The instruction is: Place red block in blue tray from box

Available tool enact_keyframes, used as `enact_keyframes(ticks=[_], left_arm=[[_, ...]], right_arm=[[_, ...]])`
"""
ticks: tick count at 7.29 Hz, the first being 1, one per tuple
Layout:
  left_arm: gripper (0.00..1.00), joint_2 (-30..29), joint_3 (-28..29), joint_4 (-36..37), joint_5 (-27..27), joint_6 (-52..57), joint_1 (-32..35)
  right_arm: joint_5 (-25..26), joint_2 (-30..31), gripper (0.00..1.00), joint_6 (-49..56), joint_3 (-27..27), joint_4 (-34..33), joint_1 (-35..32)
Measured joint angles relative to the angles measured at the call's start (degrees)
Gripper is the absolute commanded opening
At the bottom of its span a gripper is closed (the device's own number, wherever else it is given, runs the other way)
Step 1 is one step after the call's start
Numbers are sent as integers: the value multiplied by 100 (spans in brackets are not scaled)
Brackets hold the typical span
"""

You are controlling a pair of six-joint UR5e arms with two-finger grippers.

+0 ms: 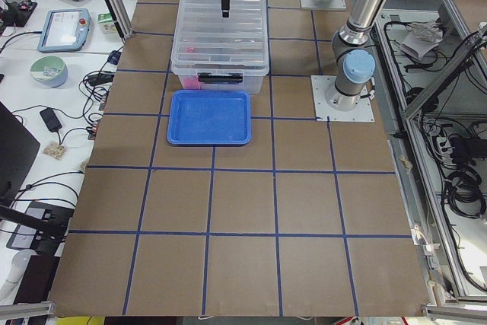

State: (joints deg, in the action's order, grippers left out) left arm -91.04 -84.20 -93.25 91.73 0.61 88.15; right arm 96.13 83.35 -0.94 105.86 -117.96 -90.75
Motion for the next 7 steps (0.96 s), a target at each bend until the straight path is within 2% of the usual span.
enact_keyframes(ticks=[3,7], left_arm=[[100,17,0,0,-4,0,0],[100,25,0,0,-4,-2,0]], right_arm=[[484,-21,100,531,-6,-19,331],[554,-13,100,775,-11,-22,1193]])
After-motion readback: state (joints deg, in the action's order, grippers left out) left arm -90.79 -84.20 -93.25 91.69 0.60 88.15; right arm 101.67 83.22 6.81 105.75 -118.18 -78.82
